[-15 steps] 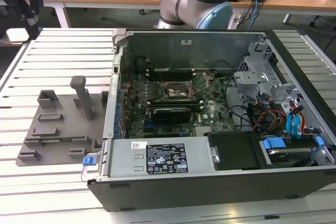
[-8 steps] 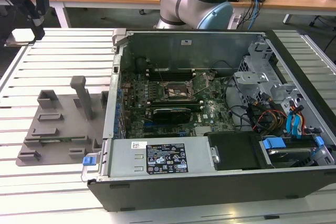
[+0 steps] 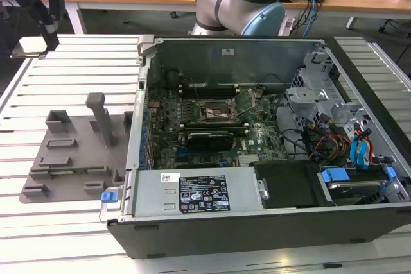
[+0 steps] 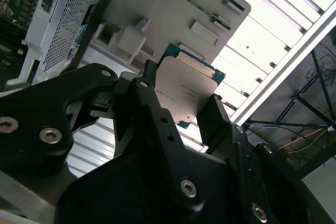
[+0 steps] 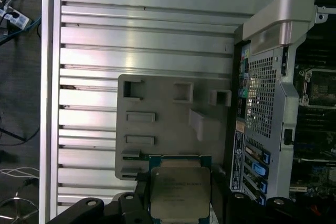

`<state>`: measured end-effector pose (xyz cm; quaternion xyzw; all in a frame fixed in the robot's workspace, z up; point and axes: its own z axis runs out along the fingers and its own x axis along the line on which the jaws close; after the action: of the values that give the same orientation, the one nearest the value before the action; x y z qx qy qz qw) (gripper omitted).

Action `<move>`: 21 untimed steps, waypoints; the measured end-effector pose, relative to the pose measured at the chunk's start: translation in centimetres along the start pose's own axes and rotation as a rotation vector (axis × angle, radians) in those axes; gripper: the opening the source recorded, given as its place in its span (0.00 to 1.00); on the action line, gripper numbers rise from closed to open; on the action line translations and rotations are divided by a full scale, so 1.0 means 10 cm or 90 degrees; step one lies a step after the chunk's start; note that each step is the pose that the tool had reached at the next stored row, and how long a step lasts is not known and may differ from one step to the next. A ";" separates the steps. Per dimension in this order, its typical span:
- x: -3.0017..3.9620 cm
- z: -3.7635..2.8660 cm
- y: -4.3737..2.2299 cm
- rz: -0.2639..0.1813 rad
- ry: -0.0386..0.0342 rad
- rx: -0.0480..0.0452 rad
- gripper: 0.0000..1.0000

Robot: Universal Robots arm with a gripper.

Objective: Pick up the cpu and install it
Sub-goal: 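Pick up the cpu and move it towards the insertion slot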

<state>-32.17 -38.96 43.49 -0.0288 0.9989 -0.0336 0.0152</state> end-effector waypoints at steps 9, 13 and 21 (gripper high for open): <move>-0.072 0.036 0.000 0.000 0.0001 0.0002 0.55; -0.113 0.063 0.005 0.000 0.0001 0.0016 0.55; -0.280 0.184 0.059 0.000 0.0005 0.0023 0.55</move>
<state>-29.35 -38.33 41.70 -0.0288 0.9988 -0.0354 0.0149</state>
